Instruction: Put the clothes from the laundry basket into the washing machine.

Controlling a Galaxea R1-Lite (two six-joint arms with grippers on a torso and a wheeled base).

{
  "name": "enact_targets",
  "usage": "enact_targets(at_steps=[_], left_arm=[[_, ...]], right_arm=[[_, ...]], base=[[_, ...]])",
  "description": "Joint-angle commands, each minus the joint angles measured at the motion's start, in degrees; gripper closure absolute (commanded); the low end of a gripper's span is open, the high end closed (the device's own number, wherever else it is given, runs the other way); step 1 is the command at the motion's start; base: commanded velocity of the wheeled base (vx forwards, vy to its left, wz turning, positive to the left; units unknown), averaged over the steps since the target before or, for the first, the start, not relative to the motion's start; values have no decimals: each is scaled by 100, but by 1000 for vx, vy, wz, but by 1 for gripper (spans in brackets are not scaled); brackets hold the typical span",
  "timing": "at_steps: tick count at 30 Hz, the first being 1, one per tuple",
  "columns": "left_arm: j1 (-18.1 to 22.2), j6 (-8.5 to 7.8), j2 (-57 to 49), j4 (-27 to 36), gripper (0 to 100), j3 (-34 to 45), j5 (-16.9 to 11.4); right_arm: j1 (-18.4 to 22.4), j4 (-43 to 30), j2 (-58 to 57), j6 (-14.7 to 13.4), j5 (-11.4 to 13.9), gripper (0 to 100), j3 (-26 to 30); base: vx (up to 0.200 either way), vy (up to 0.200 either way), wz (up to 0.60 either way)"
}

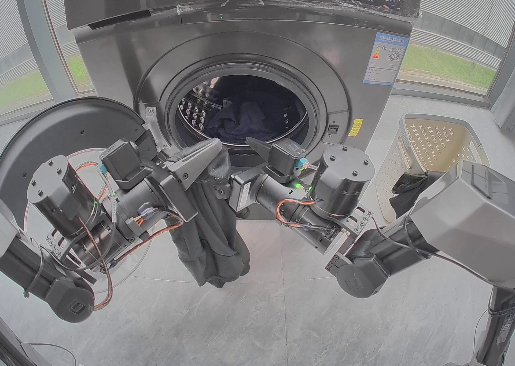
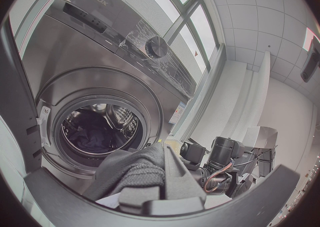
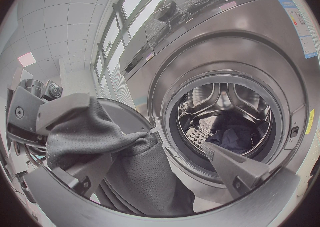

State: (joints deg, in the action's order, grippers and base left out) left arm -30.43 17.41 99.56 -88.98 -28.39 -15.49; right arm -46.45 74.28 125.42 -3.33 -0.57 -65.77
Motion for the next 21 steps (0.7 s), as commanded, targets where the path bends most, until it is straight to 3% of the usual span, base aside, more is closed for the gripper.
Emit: enact_targets(at_steps=[1, 2, 11, 21], left_arm=[[-33, 8, -16, -23, 100, 35, -6], [-42, 8, -16, -23, 100, 35, -6], [2, 8, -7, -23, 100, 18, 3], [116, 26, 37, -14, 100, -132, 29]], right_arm=[[-5, 34, 141, 8, -13, 0, -138], [-14, 34, 159, 8, -13, 100, -138], [13, 52, 35, 8, -13, 100, -94], [276, -186, -1107, 87, 5, 100, 1119]], base=[[0, 0, 0], [0, 0, 0], [0, 0, 0], [0, 0, 0]])
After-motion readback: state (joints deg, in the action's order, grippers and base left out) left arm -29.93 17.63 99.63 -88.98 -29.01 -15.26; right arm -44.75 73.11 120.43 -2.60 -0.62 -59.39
